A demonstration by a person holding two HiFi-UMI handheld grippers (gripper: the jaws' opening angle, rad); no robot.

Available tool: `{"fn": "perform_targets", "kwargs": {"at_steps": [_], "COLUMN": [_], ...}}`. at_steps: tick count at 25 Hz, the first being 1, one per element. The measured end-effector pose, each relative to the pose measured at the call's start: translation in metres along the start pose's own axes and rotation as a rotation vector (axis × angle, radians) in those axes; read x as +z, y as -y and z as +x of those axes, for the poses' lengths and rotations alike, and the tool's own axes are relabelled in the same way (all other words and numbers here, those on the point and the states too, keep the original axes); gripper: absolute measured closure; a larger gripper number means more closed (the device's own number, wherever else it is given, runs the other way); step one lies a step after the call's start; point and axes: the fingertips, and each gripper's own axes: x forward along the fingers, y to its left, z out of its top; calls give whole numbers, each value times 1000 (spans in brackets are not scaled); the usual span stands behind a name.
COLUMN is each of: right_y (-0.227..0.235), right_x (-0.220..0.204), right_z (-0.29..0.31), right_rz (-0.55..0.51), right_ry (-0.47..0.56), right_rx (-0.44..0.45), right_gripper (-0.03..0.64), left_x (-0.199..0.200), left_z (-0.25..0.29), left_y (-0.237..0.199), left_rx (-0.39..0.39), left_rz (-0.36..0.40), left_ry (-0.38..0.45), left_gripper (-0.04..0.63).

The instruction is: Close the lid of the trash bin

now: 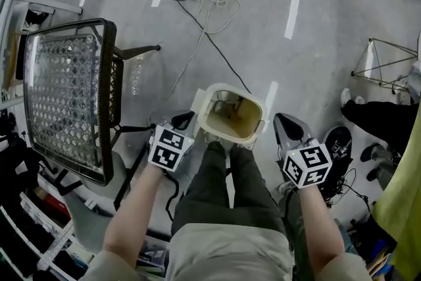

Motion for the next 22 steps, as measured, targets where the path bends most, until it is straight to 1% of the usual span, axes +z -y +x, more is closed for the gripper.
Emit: {"fn": "perform_targets", "kwargs": {"at_steps": [3,5,7,10,13,15,18,22], "right_y": [10,15,20,28,36,41,50,66], "right_x": [-14,-22,-31,-46,-64,-76,-90,-105], "right_z": [4,4,5,9,19,26,36,50], "right_rz": [30,50,64,80,96,107,125,147], "right_ry": [-15,-24,-33,-40,-50,-57,-61,-71], "right_rx": [-15,-22,-26,-30,-33,-35,-39,-47], "right_gripper": [614,614,614,614,614,614,614,614], "left_x": [0,-10,-22,-36,-52,-60,-68,-80], "left_z": [16,31,50,83,117,136,160,192], "left_y": [23,46,66,81,83,86,96,101], "left_rx": [-75,-134,-163,-139,-116,-131,-172,-164], "left_rz": [21,65,96,119,109,100,119,110], "left_ry": [-3,-43,-88,-125,-174,-192,-213,-269], "left_gripper": [594,594,594,594,594,594,594,594]}}
